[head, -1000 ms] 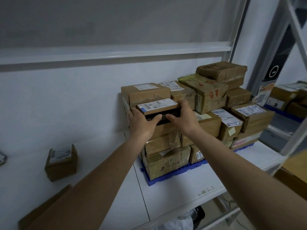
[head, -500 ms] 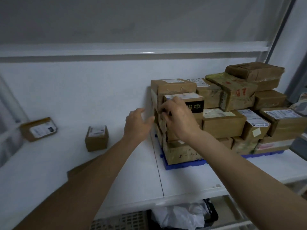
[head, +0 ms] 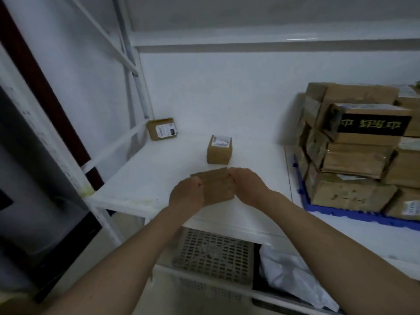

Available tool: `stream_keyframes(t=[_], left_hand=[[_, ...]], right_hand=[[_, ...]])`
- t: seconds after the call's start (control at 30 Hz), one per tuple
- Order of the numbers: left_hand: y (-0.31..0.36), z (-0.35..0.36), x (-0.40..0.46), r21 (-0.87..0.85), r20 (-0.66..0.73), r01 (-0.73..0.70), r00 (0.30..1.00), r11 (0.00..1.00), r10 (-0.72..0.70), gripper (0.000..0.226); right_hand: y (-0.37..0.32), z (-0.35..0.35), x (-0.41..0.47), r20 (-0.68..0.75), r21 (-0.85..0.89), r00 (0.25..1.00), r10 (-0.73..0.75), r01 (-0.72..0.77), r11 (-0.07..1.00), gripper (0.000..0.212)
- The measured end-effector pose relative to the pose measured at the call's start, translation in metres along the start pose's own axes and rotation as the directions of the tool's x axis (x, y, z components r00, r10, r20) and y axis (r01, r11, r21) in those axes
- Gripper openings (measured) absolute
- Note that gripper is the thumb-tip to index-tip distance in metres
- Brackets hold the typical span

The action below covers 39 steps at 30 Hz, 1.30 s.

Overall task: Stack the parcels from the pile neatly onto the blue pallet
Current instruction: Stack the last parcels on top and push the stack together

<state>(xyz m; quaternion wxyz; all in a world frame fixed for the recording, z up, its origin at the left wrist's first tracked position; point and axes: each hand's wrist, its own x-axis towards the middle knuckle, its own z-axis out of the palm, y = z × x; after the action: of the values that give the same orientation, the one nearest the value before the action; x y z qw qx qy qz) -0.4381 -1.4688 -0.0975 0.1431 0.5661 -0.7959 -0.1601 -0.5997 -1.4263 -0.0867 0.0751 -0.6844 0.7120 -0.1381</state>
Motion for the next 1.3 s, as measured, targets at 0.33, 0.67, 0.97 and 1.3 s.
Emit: stream_keyframes(t=[0.33, 0.67, 0.97, 1.3], left_hand=[[-0.083, -0.007, 0.057, 0.036, 0.212, 0.006, 0.977, 0.999, -0.014, 0.054], [-0.119, 0.031, 0.120, -0.165, 0.617, 0.024, 0.782, 0.986, 0.084, 0.103], [-0.091, 0.051, 0.138, -0.517, 0.592, 0.004, 0.723, 0.856, 0.355, 0.112], [-0.007, 0.013, 0.133, -0.583, 0.564, -0.199, 0.600, 0.788, 0.568, 0.072]], right_hand=[[-0.029, 0.039, 0.071, -0.018, -0.115, 0.979, 0.204, -0.205, 0.972, 0.031], [-0.010, 0.073, 0.117, 0.135, 0.094, 0.753, 0.645, -0.657, 0.748, 0.050], [-0.015, 0.068, 0.115, 0.170, 0.260, 0.652, 0.739, -0.753, 0.605, 0.045], [0.003, -0.001, 0.057, 0.009, 0.318, 0.540, 0.842, -0.800, 0.509, 0.044]])
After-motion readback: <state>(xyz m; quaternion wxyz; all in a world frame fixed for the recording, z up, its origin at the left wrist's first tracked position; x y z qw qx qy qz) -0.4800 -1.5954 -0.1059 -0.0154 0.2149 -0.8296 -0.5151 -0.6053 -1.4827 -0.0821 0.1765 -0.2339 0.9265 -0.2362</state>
